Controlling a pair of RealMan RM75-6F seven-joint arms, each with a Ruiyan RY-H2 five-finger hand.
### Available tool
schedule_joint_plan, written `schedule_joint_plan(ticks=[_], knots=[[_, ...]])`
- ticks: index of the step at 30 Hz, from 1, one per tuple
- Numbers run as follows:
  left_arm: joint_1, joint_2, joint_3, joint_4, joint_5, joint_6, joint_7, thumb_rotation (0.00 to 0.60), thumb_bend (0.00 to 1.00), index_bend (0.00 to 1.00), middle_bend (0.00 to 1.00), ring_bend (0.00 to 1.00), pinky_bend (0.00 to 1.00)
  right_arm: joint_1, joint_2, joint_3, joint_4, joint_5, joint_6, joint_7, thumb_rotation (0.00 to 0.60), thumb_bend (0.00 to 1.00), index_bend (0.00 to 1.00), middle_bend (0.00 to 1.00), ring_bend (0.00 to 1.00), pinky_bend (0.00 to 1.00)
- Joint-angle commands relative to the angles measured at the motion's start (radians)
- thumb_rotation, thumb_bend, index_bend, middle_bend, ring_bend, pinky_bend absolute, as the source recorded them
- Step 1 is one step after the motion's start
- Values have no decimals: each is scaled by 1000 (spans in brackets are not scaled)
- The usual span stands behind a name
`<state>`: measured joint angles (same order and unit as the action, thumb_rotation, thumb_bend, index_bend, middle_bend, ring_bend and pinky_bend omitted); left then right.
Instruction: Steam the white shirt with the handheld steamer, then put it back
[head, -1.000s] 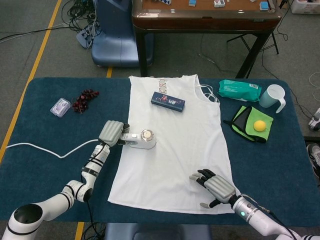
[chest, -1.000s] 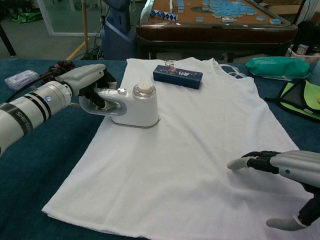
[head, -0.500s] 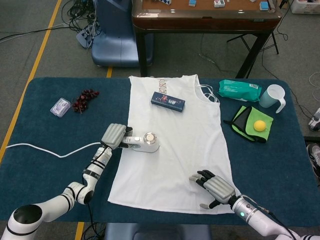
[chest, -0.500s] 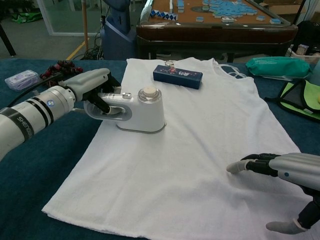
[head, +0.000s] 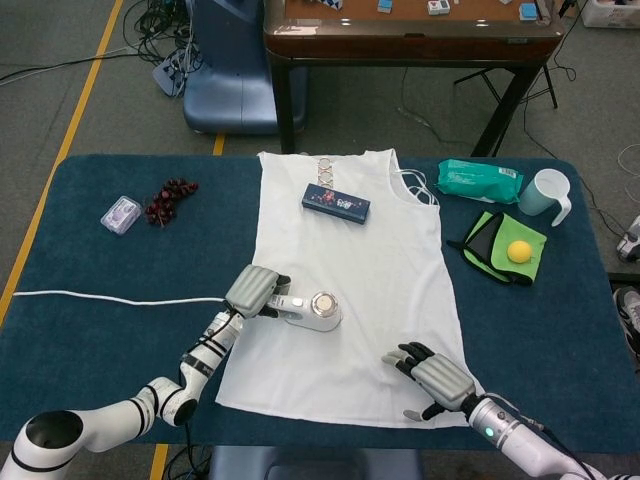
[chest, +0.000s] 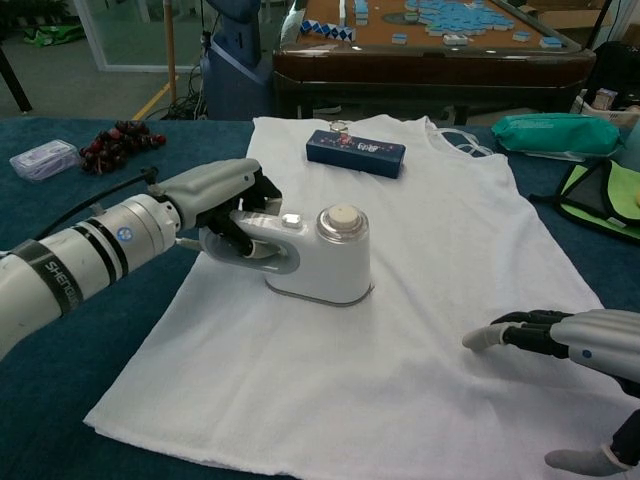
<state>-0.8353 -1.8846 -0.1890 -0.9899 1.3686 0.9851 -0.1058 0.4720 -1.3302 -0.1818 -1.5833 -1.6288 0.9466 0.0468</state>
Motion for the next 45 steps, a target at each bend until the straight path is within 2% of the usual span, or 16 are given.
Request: schedule_joint_plan(ticks=[1,12,22,45], knots=[[6,5,13,-30,15,12,13,600,206,682,771,625,666,-1,2,-3,-1,-4,2,1,494,246,83,118,13,4],[23,40,40,-97,39,24,47,600,206,680,769,622,666,-8,18,-14,-10,-14,11,2,493,246,83,118,13,4],[58,111,61,-135,44,35,43,600,206,679,769,621,666,-4,22,-12,-15,-18,8,-2,492,245,83,118,12,4],[133,224,74,-105,43,73,-37,600,206,679,769,621,666,0,29,-5,-30,-14,2,-16,492,246,83,118,13,4]])
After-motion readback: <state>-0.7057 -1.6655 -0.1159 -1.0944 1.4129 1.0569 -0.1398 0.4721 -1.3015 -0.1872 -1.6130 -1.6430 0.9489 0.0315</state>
